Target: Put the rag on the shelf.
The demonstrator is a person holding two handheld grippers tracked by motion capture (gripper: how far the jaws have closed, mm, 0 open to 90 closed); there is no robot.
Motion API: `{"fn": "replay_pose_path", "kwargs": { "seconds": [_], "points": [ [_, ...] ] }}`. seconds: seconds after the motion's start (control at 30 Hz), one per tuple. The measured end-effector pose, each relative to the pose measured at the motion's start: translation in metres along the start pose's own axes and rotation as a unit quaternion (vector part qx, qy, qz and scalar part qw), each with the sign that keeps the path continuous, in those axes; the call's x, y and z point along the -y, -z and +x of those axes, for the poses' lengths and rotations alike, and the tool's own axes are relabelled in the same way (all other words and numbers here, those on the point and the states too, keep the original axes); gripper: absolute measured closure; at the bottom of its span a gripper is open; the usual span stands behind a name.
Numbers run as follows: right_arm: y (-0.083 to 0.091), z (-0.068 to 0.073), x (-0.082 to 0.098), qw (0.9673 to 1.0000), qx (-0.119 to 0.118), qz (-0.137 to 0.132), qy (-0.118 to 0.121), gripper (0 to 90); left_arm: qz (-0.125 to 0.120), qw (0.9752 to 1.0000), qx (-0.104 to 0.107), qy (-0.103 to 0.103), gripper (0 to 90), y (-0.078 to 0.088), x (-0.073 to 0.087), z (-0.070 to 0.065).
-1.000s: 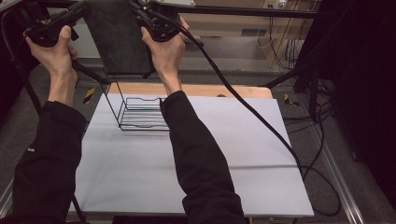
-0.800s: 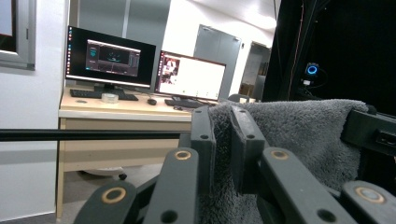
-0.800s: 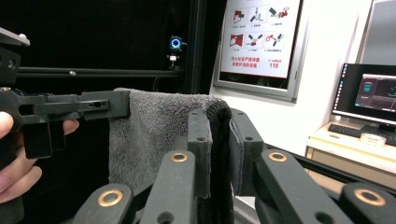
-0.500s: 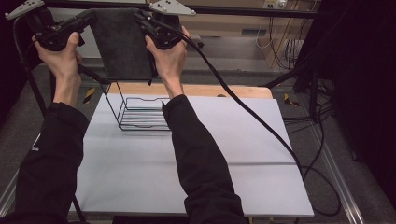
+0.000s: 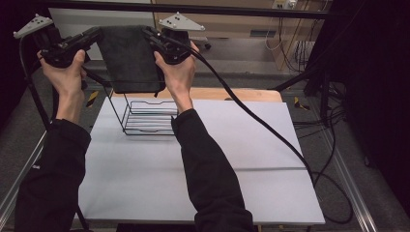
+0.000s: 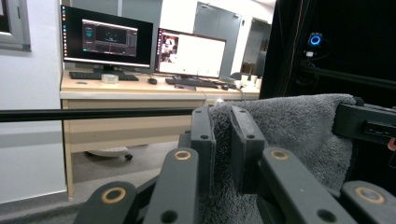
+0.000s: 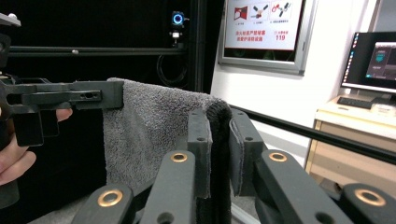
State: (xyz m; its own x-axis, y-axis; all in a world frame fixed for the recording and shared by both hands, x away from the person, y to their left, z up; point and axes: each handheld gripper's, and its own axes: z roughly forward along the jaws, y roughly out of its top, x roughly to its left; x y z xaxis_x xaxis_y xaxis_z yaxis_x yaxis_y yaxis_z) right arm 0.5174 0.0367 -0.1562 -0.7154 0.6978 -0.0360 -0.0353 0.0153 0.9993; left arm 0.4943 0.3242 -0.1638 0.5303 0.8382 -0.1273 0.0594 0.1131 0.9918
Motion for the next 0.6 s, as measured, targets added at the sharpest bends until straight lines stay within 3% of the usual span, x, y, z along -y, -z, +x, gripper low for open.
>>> {"fn": "replay_pose_path", "kwargs": {
  "seconds": [0.3, 0.6],
  "points": [
    [0.005, 0.001, 0.020, 0.9998, -0.005, 0.016, -0.006, 81.3, 0.012, 0.9998, 0.011, 0.009, 80.9, 0.006, 0.021, 0.001],
    [0.008, 0.010, 0.027, 0.9995, -0.010, 0.030, 0.006, 81.2, 0.021, 0.9996, 0.017, 0.006, 81.0, 0.017, 0.034, 0.004]
  ]
}}
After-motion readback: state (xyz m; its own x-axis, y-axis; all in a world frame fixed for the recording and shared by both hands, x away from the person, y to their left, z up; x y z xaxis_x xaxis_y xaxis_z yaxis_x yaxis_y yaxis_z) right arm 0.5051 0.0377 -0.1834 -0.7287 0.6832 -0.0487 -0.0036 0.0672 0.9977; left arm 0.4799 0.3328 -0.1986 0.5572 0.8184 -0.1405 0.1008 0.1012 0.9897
